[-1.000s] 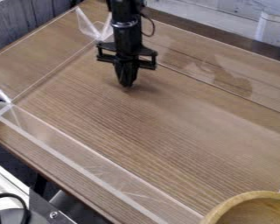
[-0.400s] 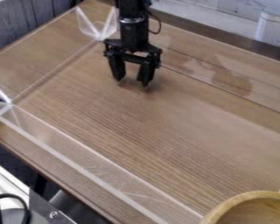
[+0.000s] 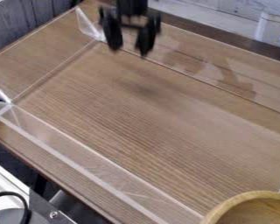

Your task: Remove the green block from inside the brown bowl and put it on the table

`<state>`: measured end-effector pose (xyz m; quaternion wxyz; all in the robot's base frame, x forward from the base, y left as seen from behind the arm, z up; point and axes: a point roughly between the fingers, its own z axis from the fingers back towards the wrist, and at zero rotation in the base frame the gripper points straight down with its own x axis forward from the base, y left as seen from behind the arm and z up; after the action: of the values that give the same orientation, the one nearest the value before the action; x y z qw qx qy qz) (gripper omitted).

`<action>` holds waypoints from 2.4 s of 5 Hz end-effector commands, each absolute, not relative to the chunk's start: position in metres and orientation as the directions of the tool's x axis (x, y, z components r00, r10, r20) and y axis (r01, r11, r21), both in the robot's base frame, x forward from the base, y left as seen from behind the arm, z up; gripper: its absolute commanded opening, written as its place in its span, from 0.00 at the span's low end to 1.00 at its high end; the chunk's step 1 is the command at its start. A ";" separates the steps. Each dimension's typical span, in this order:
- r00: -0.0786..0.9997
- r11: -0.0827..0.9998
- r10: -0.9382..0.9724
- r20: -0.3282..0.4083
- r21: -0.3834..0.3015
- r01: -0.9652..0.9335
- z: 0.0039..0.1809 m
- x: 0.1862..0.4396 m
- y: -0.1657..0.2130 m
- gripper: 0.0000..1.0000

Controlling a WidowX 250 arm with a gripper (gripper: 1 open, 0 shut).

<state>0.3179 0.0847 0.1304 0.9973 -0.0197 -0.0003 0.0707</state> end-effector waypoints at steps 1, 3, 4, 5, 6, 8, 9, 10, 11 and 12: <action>0.984 0.988 0.151 0.096 -0.043 -0.147 0.166 0.323 0.102 1.00; 0.986 0.987 0.159 0.053 -0.037 -0.157 0.136 0.333 0.119 0.00; 0.991 0.991 0.134 0.011 -0.022 -0.134 0.116 0.332 0.107 0.00; 0.994 0.994 0.106 0.011 0.032 -0.106 0.104 0.316 0.106 0.00; 0.993 0.993 0.111 -0.042 0.032 -0.110 0.090 0.309 0.108 0.00; 0.979 0.992 0.126 -0.158 0.012 -0.125 0.071 0.306 0.114 0.00; 0.970 0.990 0.143 -0.195 0.041 -0.137 0.054 0.306 0.113 0.00; 0.964 0.987 0.161 -0.214 0.064 -0.151 0.045 0.307 0.112 0.00; 0.972 0.990 0.138 -0.190 0.035 -0.134 0.043 0.301 0.113 0.00; 0.980 0.993 0.114 -0.165 0.006 -0.114 0.049 0.298 0.112 0.00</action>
<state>0.2893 0.1067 0.0243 0.9906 -0.0125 0.1242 0.0561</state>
